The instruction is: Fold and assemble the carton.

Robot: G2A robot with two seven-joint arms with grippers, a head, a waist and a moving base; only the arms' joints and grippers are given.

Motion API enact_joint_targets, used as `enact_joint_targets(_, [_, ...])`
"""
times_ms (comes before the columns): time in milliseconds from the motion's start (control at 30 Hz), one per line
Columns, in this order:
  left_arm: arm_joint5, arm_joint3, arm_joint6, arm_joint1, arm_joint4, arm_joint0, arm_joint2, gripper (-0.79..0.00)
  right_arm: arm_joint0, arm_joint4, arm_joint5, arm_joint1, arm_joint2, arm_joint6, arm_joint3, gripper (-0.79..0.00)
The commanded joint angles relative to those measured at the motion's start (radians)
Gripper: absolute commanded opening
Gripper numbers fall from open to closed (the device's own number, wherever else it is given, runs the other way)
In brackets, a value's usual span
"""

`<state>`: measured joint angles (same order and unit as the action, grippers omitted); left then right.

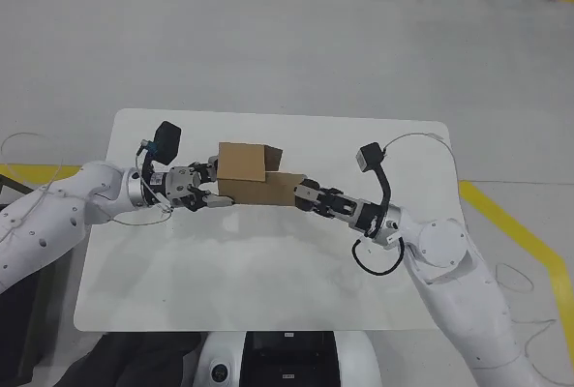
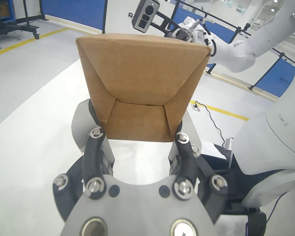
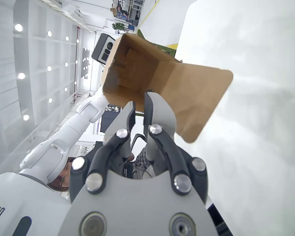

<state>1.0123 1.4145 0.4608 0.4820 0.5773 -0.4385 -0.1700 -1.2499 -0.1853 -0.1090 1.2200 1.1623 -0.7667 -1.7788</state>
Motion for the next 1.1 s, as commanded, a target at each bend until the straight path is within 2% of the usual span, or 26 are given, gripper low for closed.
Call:
enact_joint_targets(0, [0.0, -0.004, 0.011, -0.003, -0.002, -0.001, 0.0, -0.409, -0.013, -0.007, -0.013, -0.002, 0.006, 0.0, -0.016, -0.379])
enact_joint_targets(33, [0.0, -0.006, 0.015, -0.005, -0.002, -0.001, 0.0, -0.413, -0.017, -0.008, -0.022, -0.002, 0.004, -0.004, -0.026, -0.329])
enact_joint_targets(67, [0.0, -0.008, 0.017, -0.006, -0.001, -0.001, 0.0, -0.413, -0.021, -0.011, -0.036, -0.002, -0.001, -0.005, -0.035, -0.348])
enact_joint_targets(100, [0.0, -0.007, 0.018, -0.006, 0.0, -0.002, 0.0, -0.413, -0.025, -0.017, -0.047, -0.001, -0.008, -0.008, -0.041, -0.394])
enact_joint_targets(167, [0.0, -0.005, 0.015, -0.006, 0.005, -0.002, 0.0, -0.409, -0.025, -0.015, -0.057, 0.0, -0.025, -0.014, -0.045, -0.628])
enact_joint_targets(300, [0.0, 0.003, 0.005, -0.003, 0.014, -0.001, 0.0, -0.406, -0.01, 0.014, -0.053, 0.004, -0.059, 0.006, -0.038, -0.785])
enact_joint_targets(1067, [0.0, 0.052, -0.032, 0.014, 0.04, -0.006, 0.0, -0.406, 0.089, 0.016, -0.035, 0.023, -0.144, 0.044, 0.047, -0.785])
